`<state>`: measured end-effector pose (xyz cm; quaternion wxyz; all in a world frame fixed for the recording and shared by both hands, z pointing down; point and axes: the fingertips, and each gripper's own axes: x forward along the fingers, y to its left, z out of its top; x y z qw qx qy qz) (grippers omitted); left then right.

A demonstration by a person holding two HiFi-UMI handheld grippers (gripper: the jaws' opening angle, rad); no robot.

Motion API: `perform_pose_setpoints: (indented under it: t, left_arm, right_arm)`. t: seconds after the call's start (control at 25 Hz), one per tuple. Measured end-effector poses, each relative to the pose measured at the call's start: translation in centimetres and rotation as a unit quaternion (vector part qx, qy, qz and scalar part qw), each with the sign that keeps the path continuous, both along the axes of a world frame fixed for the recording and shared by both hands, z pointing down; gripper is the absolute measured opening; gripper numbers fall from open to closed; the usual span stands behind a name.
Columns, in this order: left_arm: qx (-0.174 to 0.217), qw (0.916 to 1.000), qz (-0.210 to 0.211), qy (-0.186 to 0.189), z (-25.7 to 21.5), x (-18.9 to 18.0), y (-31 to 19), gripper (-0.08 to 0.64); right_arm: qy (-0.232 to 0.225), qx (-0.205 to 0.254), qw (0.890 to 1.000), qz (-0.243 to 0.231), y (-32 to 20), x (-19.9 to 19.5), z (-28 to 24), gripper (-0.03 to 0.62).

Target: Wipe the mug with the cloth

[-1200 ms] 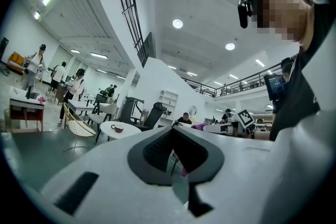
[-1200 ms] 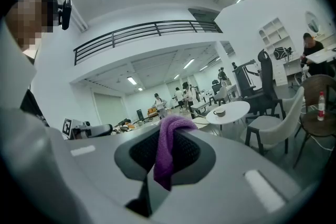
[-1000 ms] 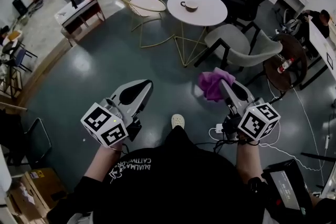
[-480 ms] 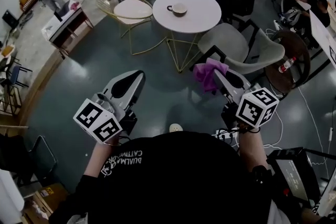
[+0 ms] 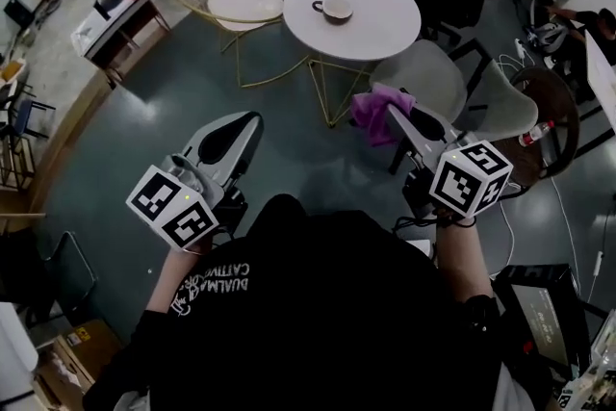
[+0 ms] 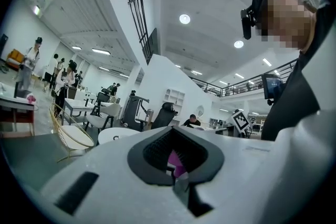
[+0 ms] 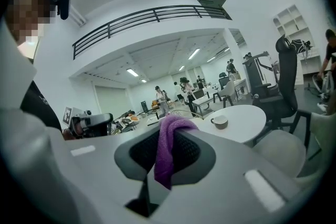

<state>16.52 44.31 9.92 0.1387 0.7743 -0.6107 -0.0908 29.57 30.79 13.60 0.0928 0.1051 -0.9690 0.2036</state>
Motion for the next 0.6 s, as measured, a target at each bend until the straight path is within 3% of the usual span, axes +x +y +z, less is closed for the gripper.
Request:
perform_pose_setpoints:
  t: [0.28, 0.6]
  left_arm:
    - [-0.023, 0.9996, -0.006, 0.012, 1.4, -3.5, -0.6, 0.0]
    - [-0.043, 0.9977, 0.029, 0.043, 4.0, -11.4, -5.6, 0.0]
  right_arm:
    - [0.015, -0.01, 0.999, -0.027, -0.5, -5.2, 1.1, 0.043]
    - [0.036, -0.038, 0.998, 0.027, -4.8, -10.8, 3.5, 0.044]
